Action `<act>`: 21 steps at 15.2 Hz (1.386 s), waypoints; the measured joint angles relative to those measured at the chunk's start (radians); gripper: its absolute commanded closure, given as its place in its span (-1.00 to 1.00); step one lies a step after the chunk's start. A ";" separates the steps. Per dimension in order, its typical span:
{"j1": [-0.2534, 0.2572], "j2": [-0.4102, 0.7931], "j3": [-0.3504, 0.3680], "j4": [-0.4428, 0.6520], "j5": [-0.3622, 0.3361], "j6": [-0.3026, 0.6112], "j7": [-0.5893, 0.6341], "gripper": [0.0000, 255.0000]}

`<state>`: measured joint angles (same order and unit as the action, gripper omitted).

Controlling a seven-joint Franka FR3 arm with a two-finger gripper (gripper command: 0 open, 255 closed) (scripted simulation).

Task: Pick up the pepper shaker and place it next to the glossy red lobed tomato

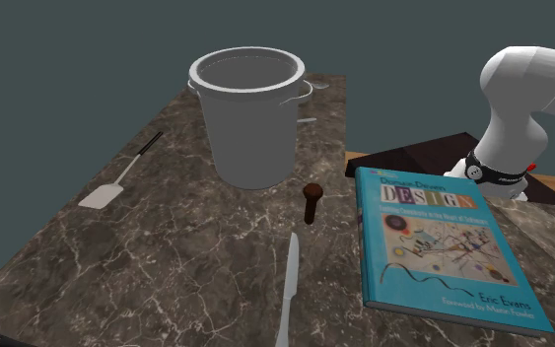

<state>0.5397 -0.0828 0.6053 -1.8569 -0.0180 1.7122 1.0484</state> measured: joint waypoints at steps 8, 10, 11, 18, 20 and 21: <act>0.058 0.073 0.072 0.028 -0.031 0.024 0.141 1.00; 0.057 0.074 0.071 0.005 -0.032 0.048 0.142 1.00; 0.057 0.073 0.071 -0.011 -0.031 0.062 0.142 1.00; 0.060 0.094 0.074 -0.085 -0.045 0.152 0.157 1.00; 0.061 0.097 0.075 -0.109 -0.048 0.179 0.162 1.00; 0.061 0.105 0.075 -0.113 -0.053 0.188 0.165 1.00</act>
<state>0.6010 0.0219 0.6805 -1.9696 -0.0713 1.9003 1.2137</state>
